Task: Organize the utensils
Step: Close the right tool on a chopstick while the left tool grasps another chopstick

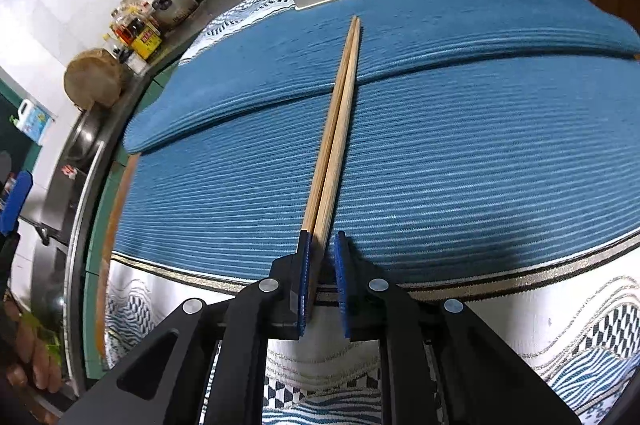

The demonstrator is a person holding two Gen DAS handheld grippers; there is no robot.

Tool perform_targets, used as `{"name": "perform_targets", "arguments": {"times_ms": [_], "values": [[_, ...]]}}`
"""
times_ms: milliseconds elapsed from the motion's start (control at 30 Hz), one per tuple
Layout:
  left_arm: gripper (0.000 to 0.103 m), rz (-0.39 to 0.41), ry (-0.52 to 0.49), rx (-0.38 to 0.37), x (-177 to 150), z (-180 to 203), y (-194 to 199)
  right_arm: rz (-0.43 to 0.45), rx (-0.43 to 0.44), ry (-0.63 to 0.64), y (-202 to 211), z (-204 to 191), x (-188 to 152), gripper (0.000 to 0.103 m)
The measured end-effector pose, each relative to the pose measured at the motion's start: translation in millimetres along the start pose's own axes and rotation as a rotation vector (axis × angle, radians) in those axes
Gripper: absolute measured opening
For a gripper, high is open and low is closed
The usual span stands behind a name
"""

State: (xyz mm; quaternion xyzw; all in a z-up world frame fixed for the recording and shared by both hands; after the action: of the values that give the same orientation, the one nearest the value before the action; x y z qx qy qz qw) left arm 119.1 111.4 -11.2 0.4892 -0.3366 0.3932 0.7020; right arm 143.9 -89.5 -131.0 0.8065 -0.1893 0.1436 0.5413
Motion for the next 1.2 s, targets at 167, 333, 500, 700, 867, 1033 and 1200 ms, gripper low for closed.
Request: {"name": "perform_targets", "arguments": {"times_ms": [167,333,500,700,867,1033,1200], "values": [[0.057,-0.015,-0.008,-0.005,-5.1,8.2,-6.0,-0.001,-0.032,-0.001,-3.6,1.7,5.1,0.012],[0.057,-0.025,-0.007,-0.007,-9.2,11.7,-10.0,-0.011,-0.058,0.009,-6.3,-0.2,7.2,0.012],[0.058,-0.027,0.001,-0.014,-10.8,14.5,-12.1,0.012,-0.152,0.108,-8.6,-9.9,5.5,0.010],[0.059,-0.028,0.005,-0.019,-14.4,16.3,-11.2,0.024,-0.157,0.120,-6.7,-7.1,3.5,0.009],[0.059,-0.036,0.010,-0.020,-16.6,16.4,-13.6,0.038,-0.140,0.124,0.5,-2.8,1.1,0.008],[0.059,-0.053,0.001,-0.029,-21.3,24.2,-19.6,0.060,-0.146,0.137,11.6,8.8,-2.5,0.007],[0.059,-0.079,0.003,-0.043,-29.0,34.6,-28.3,0.077,-0.162,0.154,19.1,19.3,-5.9,0.007]]}}
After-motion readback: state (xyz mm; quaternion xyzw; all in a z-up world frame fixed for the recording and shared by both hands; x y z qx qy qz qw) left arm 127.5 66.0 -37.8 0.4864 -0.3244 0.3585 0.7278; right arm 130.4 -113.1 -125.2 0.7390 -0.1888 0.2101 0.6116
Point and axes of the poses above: each gripper's, at about its wrist camera, not at the fingertips, and y roughly against the way its jaws point, z to its right, x to its top, the point moved 6 cm from there along -y, roughly the way its jaws point, and after that the axes turned 2 degrees about z, right-handed, at the moved point
